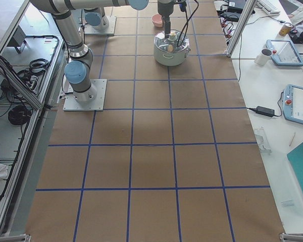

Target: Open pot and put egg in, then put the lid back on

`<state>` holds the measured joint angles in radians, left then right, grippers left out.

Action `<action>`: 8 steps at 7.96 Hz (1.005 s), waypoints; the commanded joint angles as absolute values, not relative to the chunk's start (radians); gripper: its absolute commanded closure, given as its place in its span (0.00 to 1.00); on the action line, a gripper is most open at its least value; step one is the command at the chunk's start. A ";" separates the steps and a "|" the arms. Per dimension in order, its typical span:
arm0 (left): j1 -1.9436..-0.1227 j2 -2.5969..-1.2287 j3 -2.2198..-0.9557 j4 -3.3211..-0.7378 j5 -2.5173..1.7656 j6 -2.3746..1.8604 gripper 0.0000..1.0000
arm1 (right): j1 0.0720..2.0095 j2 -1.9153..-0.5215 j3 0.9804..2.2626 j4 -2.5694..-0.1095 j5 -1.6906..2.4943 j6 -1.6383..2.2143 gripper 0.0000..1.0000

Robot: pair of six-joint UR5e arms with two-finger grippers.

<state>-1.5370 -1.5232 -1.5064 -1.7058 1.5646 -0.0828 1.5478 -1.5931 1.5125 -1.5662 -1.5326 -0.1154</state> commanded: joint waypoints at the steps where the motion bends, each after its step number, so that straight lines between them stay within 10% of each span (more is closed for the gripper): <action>1: -1.537 -1.523 -1.506 -1.706 1.565 -0.083 0.00 | 1.548 -1.591 1.513 -1.577 -1.532 -0.117 0.00; 8: -1.537 -1.523 -1.506 -1.706 1.565 -0.083 0.00 | 1.548 -1.588 1.513 -1.589 -1.531 -0.115 0.00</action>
